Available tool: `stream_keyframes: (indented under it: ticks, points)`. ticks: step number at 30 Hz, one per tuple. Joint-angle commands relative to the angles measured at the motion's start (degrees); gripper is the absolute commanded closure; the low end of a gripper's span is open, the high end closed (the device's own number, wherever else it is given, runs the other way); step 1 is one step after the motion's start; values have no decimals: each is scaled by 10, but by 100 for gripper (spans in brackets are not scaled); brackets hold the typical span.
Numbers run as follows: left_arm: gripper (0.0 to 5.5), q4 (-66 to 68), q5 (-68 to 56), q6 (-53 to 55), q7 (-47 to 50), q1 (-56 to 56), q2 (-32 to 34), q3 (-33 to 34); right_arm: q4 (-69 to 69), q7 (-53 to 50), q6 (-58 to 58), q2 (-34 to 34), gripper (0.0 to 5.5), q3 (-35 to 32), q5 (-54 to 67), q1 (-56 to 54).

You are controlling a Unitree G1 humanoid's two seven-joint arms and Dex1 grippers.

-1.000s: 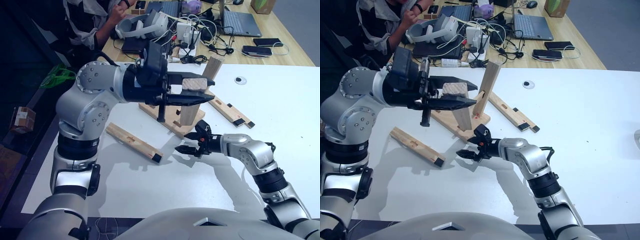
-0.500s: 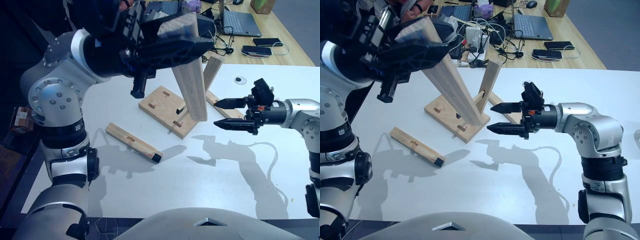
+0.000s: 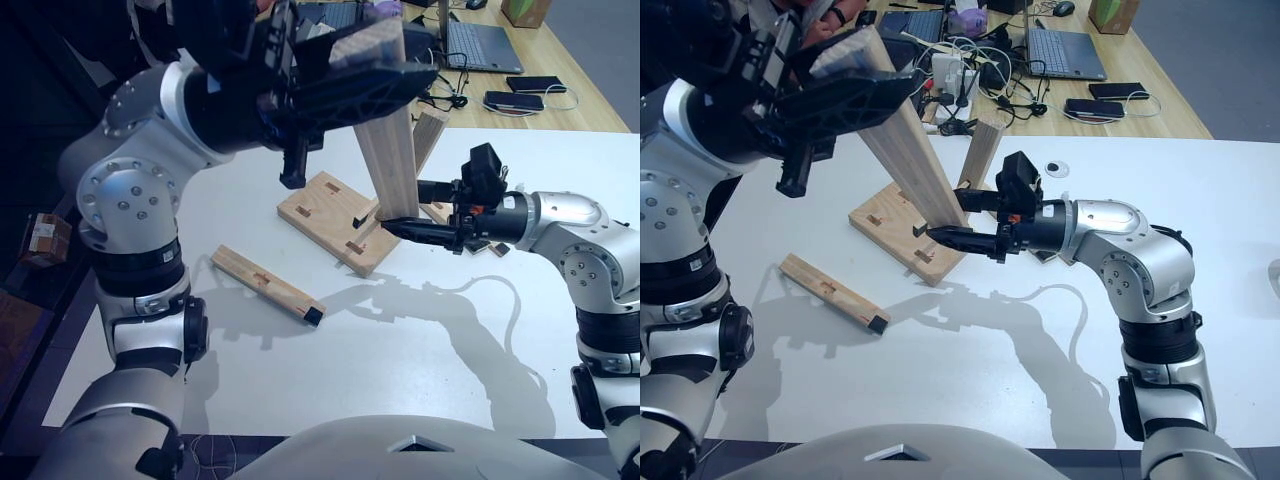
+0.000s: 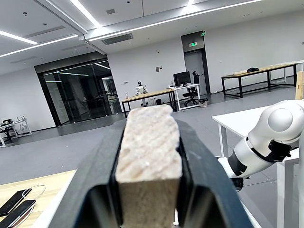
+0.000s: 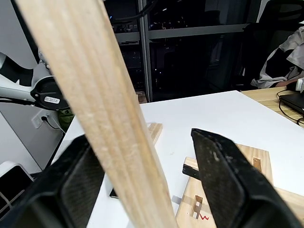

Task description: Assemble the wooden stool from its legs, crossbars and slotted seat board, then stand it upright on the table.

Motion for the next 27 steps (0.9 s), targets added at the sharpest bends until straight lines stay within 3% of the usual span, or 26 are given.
stream_keyframes:
  ticks: [1, 11, 18, 27]
  points:
    - [448, -2, 15, -10, 2, 3, -1, -4, 5, 12, -9, -6, 241, -9, 8, 2]
    - [448, 1, 36, -21, -4, 5, 0, -11, 12, -8, -49, 2, 289, 17, -43, 9]
    - [448, -1, 42, -24, -9, 9, 1, -14, 2, 4, -51, 7, 397, 17, -25, 29]
    - [448, 3, 43, 15, 15, 13, 17, -23, -5, -8, -49, 20, 399, 11, -19, 33]
